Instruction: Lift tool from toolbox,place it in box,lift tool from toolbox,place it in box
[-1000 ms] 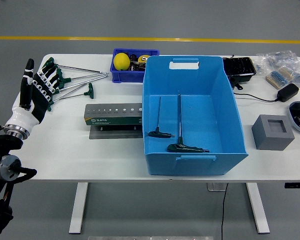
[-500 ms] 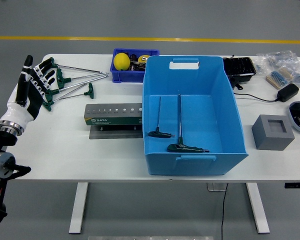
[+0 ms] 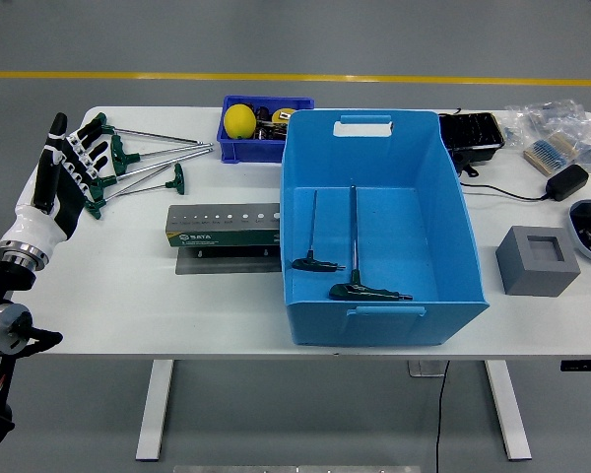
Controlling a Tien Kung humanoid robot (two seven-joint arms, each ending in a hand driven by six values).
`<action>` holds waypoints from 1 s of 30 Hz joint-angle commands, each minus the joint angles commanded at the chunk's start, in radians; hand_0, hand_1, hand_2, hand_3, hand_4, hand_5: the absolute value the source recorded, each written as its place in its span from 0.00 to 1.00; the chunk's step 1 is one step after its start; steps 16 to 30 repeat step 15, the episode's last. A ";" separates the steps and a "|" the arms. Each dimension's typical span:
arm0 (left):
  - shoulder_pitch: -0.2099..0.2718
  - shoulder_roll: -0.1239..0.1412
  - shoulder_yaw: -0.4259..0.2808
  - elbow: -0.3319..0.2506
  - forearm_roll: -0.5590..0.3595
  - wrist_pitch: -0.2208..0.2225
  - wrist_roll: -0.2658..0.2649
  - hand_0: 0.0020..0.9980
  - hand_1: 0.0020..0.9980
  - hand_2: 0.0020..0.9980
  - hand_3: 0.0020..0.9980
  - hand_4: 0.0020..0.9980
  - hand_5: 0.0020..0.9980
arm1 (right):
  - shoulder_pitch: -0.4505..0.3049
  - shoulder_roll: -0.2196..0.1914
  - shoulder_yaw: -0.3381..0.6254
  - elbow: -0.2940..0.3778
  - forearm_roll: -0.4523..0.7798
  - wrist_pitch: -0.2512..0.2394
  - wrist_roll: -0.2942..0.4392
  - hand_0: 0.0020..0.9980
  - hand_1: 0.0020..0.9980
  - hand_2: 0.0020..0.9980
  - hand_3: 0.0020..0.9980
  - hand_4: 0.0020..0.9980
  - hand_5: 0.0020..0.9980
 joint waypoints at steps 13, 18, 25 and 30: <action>-0.001 -0.005 0.000 0.001 0.000 0.000 0.003 1.00 0.98 1.00 0.89 0.98 1.00 | 0.004 -0.001 -0.004 0.000 0.006 0.001 0.002 0.70 0.68 0.74 0.56 0.80 0.69; 0.001 -0.007 0.000 0.002 0.000 0.000 0.003 1.00 0.98 1.00 0.89 0.98 1.00 | 0.004 -0.001 -0.003 0.000 0.004 0.001 0.001 0.70 0.68 0.74 0.56 0.80 0.69; 0.001 -0.007 0.000 0.002 0.000 0.000 0.003 1.00 0.98 1.00 0.89 0.98 1.00 | 0.004 -0.001 -0.003 0.000 0.004 0.001 0.001 0.70 0.68 0.74 0.56 0.80 0.69; 0.001 -0.007 0.000 0.002 0.000 0.000 0.003 1.00 0.98 1.00 0.89 0.98 1.00 | 0.004 -0.001 -0.003 0.000 0.004 0.001 0.001 0.70 0.68 0.74 0.56 0.80 0.69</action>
